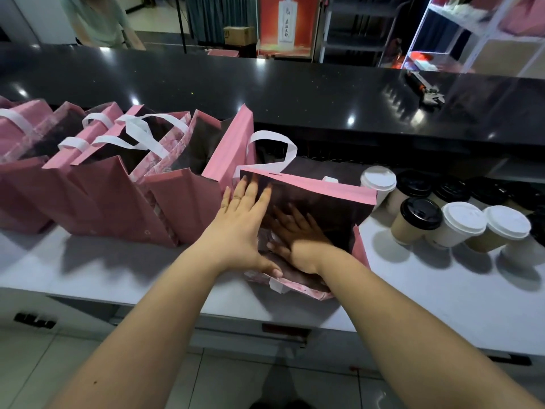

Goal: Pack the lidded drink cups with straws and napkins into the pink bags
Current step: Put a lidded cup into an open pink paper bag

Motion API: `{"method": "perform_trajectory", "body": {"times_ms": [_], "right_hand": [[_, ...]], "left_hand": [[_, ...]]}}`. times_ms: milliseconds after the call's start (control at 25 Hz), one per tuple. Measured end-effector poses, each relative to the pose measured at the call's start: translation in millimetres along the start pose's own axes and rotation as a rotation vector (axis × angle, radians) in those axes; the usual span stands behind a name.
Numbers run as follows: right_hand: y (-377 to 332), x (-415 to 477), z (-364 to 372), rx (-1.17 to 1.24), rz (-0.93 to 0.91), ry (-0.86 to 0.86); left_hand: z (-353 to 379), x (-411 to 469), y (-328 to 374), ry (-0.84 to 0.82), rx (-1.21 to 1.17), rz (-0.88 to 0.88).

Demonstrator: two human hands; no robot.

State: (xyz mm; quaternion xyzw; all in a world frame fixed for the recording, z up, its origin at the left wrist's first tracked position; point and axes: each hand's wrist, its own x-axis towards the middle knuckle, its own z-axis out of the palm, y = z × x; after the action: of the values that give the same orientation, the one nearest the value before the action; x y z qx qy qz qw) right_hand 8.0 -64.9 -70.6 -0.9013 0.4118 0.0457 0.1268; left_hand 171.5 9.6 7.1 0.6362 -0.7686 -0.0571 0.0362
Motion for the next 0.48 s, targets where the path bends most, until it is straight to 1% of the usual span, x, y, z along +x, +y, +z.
{"method": "perform_trajectory", "body": {"times_ms": [120, 200, 280, 400, 480], "right_hand": [[2, -4, -6, -0.017, 0.007, -0.046], [2, -3, -23, -0.054, 0.020, -0.100], [3, -3, -52, -0.036, 0.060, -0.099], [6, -22, -100, 0.081, 0.060, 0.045], [11, -46, -124, 0.145, 0.101, 0.180]], "left_hand": [[-1, 2, 1, 0.031, -0.042, -0.009], [-3, 7, 1, 0.120, -0.067, 0.006], [-8, 11, 3, 0.241, -0.070, 0.019], [-19, 21, 10, 0.434, -0.029, 0.024], [-28, 28, 24, 0.469, -0.042, 0.016]]}}
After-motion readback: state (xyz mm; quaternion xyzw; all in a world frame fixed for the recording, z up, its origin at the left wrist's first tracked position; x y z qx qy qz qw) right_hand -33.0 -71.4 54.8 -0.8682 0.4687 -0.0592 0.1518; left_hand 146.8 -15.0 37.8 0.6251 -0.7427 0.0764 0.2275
